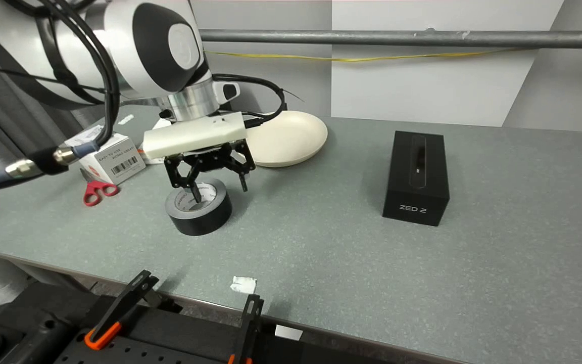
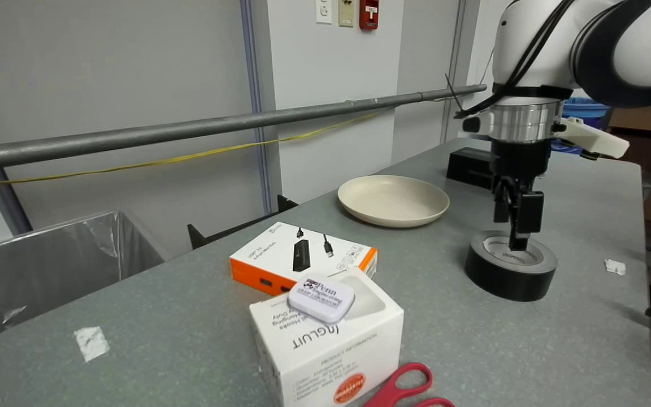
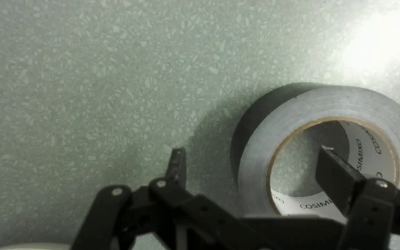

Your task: Pick up the seal tape and put it on the white plate

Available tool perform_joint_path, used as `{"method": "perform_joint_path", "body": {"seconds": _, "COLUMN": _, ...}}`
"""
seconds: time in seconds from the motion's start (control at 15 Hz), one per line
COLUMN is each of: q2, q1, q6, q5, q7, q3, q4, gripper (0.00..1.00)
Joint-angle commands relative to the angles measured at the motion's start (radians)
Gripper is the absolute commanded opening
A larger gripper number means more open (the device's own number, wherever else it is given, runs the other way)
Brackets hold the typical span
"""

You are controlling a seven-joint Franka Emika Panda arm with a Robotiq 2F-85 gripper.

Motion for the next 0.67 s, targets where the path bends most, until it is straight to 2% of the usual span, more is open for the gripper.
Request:
{"method": "perform_joint_path", "body": {"seconds": 0.0, "q2": 0.048, "q1": -0.009, "q6": 0.104, "q5": -0.019, "q7": 0.028, "q3": 0.007, "q4": -0.005, "gripper": 0.68}}
{"method": "perform_joint_path", "body": {"seconds": 0.33, "q2": 0.053, "q1": -0.050, "q6": 0.127, "q5": 0.032, "q7": -0.014, "q3": 0.038, "q4": -0.013, "gripper": 0.26}}
{"method": "perform_joint_path", "body": {"seconds": 0.53, "q2": 0.055, "q1": -0.124, "q6": 0.093, "q5": 0.120, "q7": -0.085, "q3": 0.099, "q4": 0.009, "gripper": 0.02}}
{"method": "perform_joint_path", "body": {"seconds": 0.6, "q2": 0.051, "q1": -0.159, "q6": 0.087, "q5": 0.162, "q7": -0.116, "q3": 0.121, "q4": 0.018, "gripper": 0.05}}
